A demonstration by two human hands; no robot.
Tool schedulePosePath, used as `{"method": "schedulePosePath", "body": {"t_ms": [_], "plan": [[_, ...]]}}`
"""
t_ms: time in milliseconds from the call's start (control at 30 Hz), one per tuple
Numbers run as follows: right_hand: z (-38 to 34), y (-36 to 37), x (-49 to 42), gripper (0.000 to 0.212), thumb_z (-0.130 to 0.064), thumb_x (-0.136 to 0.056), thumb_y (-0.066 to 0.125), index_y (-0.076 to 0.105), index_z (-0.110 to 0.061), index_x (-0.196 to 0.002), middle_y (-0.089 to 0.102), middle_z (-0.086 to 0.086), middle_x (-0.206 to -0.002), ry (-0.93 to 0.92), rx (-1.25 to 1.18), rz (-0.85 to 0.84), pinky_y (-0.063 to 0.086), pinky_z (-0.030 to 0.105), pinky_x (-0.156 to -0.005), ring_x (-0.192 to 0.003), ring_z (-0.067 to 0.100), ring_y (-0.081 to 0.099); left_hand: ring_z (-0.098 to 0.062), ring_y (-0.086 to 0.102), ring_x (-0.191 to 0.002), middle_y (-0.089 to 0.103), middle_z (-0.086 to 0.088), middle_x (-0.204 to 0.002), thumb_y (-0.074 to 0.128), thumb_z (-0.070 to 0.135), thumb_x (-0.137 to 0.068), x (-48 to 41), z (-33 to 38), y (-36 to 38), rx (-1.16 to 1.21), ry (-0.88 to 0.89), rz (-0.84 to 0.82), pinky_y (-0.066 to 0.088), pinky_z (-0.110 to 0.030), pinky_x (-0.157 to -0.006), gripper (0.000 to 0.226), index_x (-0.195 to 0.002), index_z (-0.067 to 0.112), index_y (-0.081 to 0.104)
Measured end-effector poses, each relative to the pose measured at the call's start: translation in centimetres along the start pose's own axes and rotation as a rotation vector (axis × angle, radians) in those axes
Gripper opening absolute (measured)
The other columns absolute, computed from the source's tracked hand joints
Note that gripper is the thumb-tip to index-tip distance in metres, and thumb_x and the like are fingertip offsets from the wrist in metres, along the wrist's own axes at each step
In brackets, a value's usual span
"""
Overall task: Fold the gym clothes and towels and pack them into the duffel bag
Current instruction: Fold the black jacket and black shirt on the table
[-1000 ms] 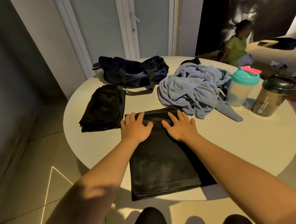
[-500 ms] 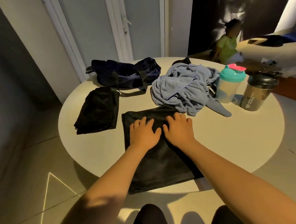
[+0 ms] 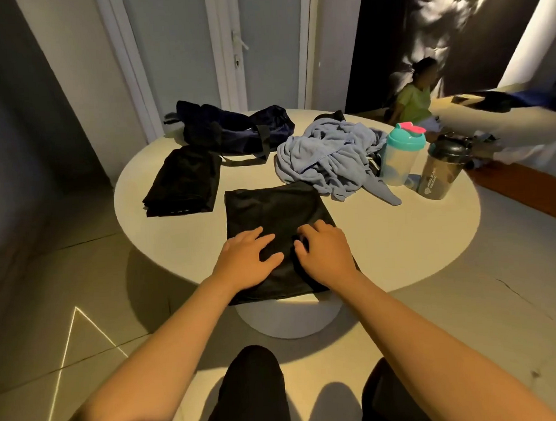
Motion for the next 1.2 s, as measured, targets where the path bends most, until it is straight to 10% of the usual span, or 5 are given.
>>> {"method": "schedulePosePath", "body": {"t_ms": [267,533,800,1033,1200], "plan": [[0.1,0.8,3.7,0.041,-0.036,-0.102,0.044,0.060,-0.020,-0.136,0.059,0.000,-0.138,0.006,-0.119,-0.056,0.031,0.045,-0.117,-0.128,0.020,0.052,-0.024,0.013,-0.150,0.025,0.003,-0.163,0.047,0.074,-0.090,2.3,-1.5,0.3,0.123,-0.082,0.120,0.013,-0.045,-0.122,0.067,-0.147,0.039,0.043],[1.0,0.8,3.8,0.033,-0.041,-0.099,0.049,0.065,-0.025,-0.123,0.055,0.001,-0.111,0.049,-0.121,0.021,0.043,0.028,-0.087,-0.103,0.018,0.050,-0.010,0.031,-0.130,0.048,0.019,-0.135,0.062,0.060,-0.089,3.7,-0.8,-0.5,0.290,0.063,0.291,0.031,-0.033,-0.108,0.035,-0.120,0.044,0.062],[1.3,0.9,3.7,0.032,-0.038,-0.099,0.048,0.066,-0.024,-0.122,0.062,0.000,-0.113,0.036,-0.149,0.056,0.044,0.030,-0.090,-0.104,0.018,0.053,-0.007,0.031,-0.135,0.045,0.020,-0.146,0.063,0.071,-0.082,4.1,0.4,0.4,0.192,0.141,0.102,0.031,-0.031,-0.110,0.066,-0.141,0.047,0.046],[1.3,0.5,3.3,0.024,-0.036,-0.101,0.044,0.057,-0.027,-0.120,0.067,-0.004,-0.110,0.052,-0.214,0.050,0.032,0.047,-0.115,-0.104,0.018,0.061,-0.009,0.047,-0.123,0.054,0.023,-0.133,0.072,0.066,-0.073,3.0,-0.5,0.2,0.364,-0.010,0.181,0.046,-0.036,-0.098,0.039,-0.100,0.045,0.053],[1.9,-0.7,3.9,0.032,-0.047,-0.099,0.049,0.053,-0.029,-0.125,0.067,-0.009,-0.116,-0.092,-0.244,0.015,0.042,0.040,-0.103,-0.104,0.014,0.061,-0.001,0.040,-0.125,0.052,0.022,-0.142,0.073,0.055,-0.082,2.8,-0.3,-0.4,0.359,-0.004,0.200,0.025,-0.043,-0.118,0.028,-0.088,0.033,0.057]]}}
Point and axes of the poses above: each hand's wrist, its own x-axis away from the middle knuckle, its own y-axis out of the palm, z = x × y, the point moved 7 cm from there along -x, towards the middle knuckle
